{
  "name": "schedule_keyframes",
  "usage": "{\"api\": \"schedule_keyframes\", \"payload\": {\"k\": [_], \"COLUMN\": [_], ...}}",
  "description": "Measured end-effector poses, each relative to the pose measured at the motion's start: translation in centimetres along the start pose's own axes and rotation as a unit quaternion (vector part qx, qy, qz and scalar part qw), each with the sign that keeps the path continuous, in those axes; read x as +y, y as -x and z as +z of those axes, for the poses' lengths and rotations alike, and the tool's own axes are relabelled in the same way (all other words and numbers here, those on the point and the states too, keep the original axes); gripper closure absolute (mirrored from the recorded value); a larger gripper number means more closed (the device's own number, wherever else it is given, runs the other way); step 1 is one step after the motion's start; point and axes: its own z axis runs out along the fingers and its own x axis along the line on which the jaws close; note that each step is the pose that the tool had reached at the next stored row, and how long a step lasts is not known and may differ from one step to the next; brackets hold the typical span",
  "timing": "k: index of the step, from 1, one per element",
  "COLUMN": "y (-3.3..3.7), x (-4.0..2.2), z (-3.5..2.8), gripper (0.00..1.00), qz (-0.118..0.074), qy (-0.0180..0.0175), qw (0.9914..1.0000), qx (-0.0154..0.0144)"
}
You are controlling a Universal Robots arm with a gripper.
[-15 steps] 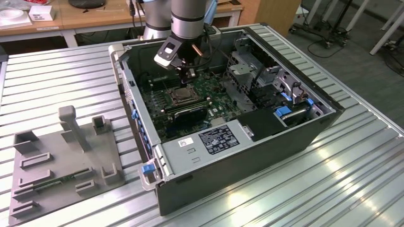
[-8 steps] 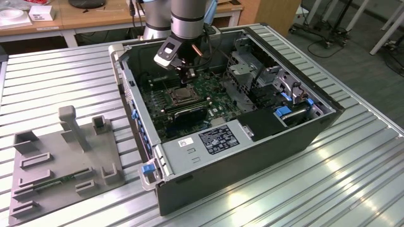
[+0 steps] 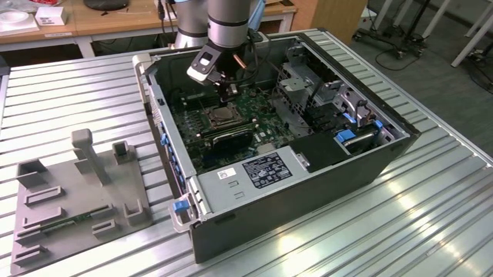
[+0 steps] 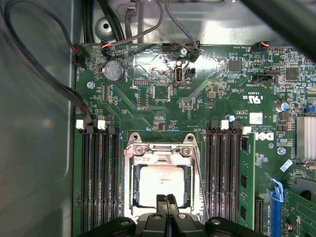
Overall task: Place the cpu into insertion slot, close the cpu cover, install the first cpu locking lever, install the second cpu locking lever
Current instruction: 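Close the cpu cover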
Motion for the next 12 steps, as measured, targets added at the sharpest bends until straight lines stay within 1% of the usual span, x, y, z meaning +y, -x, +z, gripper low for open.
{"api": "schedule_keyframes", "payload": {"k": [1, 8, 12], "y": [0.0, 0.01, 0.01], "x": [-0.11, -0.13, 0.06], "z": [0.0, 0.08, 0.24], "gripper": [0.89, 0.89, 0.89], "qz": [0.0, 0.0, 0.0], "qy": [0.0, 0.0, 0.0], "qw": [1.0, 1.0, 1.0], "qx": [0.0, 0.0003, 0.0003]}}
